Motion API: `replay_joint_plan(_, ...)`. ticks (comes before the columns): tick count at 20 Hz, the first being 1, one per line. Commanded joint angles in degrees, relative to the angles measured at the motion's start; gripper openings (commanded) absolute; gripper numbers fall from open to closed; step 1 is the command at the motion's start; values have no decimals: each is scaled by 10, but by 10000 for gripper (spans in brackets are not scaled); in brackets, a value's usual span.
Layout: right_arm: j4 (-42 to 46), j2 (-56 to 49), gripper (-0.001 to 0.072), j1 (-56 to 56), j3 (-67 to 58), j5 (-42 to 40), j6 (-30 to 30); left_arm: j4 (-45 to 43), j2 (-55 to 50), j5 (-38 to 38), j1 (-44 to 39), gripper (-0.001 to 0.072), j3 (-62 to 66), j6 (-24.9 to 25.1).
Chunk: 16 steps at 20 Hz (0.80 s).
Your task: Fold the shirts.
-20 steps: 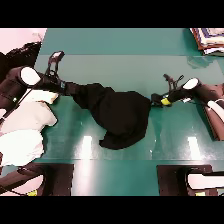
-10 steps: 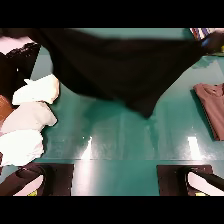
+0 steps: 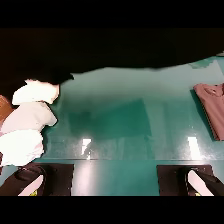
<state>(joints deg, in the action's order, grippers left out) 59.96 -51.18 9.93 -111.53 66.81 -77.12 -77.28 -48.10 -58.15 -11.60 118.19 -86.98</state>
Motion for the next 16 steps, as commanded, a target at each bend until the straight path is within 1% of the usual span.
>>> replay_joint_plan(1, 2, 23, 15, 54, -32, 25, 1, 71, 19, -9, 0, 24, 23, 0)
replay_joint_plan(2, 2, 19, 15, 62, -35, 33, 0, 84, 19, -26, 0, 24, 23, 0)
replay_joint_plan(4, 0, -2, 15, 59, -37, 57, 0, 70, 14, -70, 0, 24, -7, -1)
replay_joint_plan(7, 3, -68, 15, 6, 1, 98, 0, 51, -9, -118, 0, 24, -125, -2)
replay_joint_plan(9, 38, -123, 15, -45, 58, 118, 0, 50, -39, -123, 0, 24, -230, -2)
replay_joint_plan(11, 101, -179, 15, -92, 115, 116, -1, 49, -86, -107, 0, 25, -328, 0)
replay_joint_plan(12, 123, -213, 15, -108, 143, 113, -1, 49, -112, -85, 0, 25, -370, 0)
replay_joint_plan(14, 133, -280, 15, -124, 182, 91, 0, 34, -176, -10, 0, 25, -433, 5)
replay_joint_plan(16, 131, -343, 15, -125, 197, 44, -1, 12, -253, 69, 0, 25, -444, 4)
